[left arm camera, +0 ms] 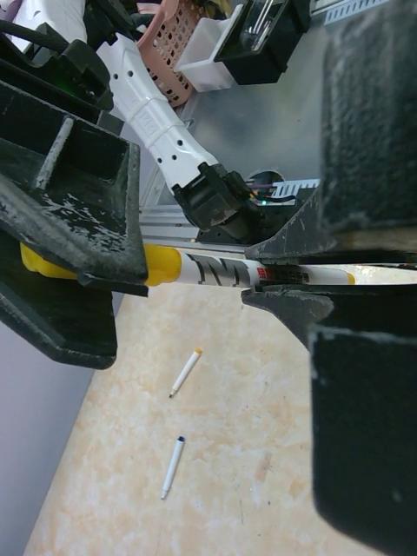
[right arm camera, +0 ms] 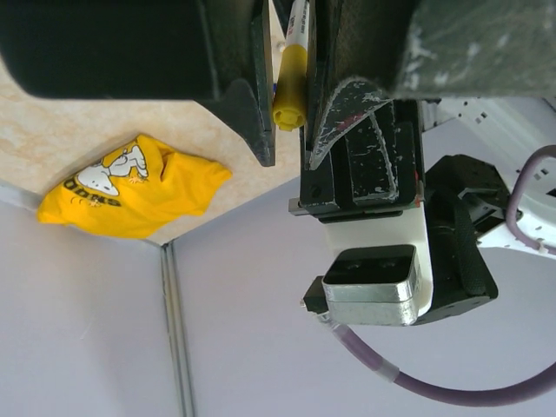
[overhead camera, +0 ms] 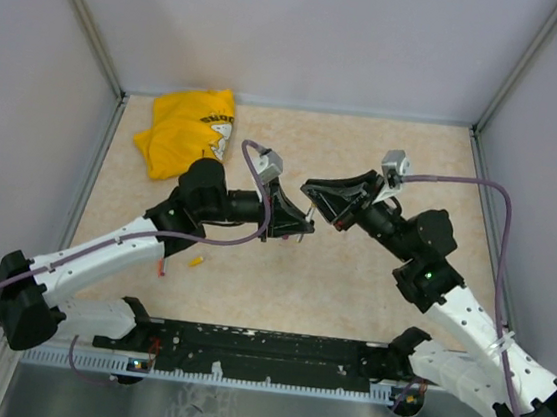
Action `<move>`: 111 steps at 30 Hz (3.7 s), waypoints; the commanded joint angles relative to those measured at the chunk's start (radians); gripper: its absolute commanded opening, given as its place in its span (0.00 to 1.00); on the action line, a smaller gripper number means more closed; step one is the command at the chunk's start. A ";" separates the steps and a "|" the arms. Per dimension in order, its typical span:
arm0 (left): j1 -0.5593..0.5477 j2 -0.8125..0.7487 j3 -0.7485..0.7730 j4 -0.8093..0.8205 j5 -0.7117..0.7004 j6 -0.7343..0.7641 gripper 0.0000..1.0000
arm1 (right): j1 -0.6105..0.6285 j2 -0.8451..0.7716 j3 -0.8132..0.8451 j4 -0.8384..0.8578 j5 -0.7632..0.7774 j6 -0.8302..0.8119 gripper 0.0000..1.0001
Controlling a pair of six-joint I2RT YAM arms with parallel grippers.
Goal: Insert the pens into the pen caps
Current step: Press the pen cap onto the pen, then place the pen at the center of the board.
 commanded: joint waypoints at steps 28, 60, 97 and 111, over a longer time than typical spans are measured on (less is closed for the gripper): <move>0.021 -0.035 0.238 0.406 -0.115 -0.023 0.00 | 0.220 0.002 -0.371 -0.258 0.016 -0.027 0.00; 0.022 0.005 0.198 0.168 -0.024 0.051 0.00 | 0.173 -0.030 0.419 -0.558 0.367 -0.144 0.28; 0.383 0.554 0.351 -0.734 -0.636 0.056 0.00 | 0.174 -0.008 -0.072 -0.684 0.647 0.109 0.51; 0.431 0.794 0.437 -0.806 -0.664 0.019 0.00 | 0.172 0.002 -0.098 -0.686 0.594 0.124 0.51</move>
